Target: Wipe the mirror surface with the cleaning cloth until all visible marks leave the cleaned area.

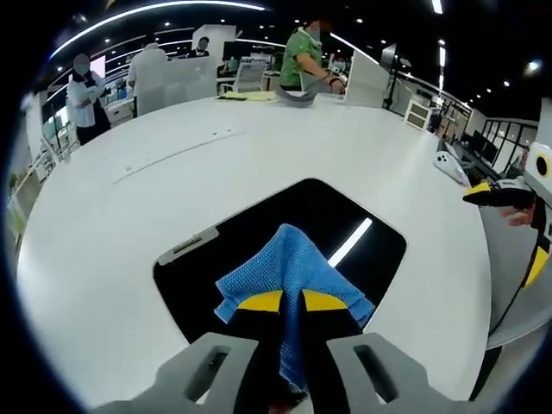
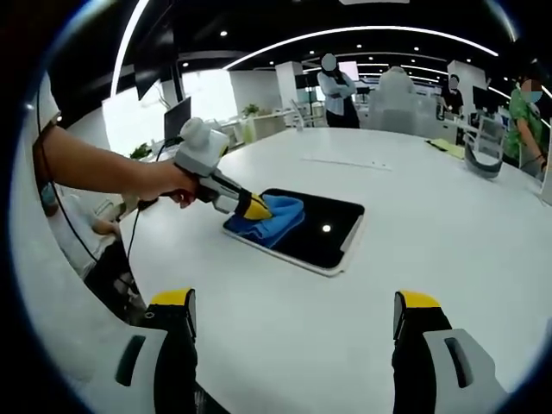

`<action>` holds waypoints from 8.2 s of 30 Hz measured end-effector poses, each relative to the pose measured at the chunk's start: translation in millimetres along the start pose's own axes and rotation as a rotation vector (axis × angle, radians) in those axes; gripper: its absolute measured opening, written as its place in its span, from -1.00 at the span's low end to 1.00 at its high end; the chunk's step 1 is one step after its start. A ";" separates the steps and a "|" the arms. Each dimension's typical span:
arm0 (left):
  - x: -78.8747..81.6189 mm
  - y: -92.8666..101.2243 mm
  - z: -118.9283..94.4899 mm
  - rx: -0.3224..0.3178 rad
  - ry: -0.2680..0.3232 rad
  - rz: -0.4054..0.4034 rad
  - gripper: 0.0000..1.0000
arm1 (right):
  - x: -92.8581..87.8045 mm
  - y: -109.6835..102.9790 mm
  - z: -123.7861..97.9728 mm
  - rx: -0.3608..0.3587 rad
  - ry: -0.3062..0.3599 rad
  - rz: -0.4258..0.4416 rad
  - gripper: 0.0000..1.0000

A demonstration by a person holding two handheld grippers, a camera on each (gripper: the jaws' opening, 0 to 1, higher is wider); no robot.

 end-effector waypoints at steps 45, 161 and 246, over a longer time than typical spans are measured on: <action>28.4 -35.6 29.2 0.034 -0.051 0.079 -0.90 | -9.0 -15.8 -23.2 -0.039 0.017 0.024 0.90; 1.6 -46.3 -11.1 0.095 0.002 0.061 -0.90 | 6.9 -9.1 12.2 0.013 0.021 0.009 0.90; -27.7 -9.2 -46.2 0.102 0.053 -0.019 -0.89 | 5.2 -13.0 14.2 0.022 0.013 0.006 0.90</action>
Point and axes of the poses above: the point that each gripper's makers call its tool centre point, and the gripper's own axes: z roughly forward along the fingers, y roughly to its right, x roughly out of its top, the point moved 7 cm from there along -z, roughly backward along the fingers, and after that the axes turned 12 degrees about y, right-handed, at the moved point
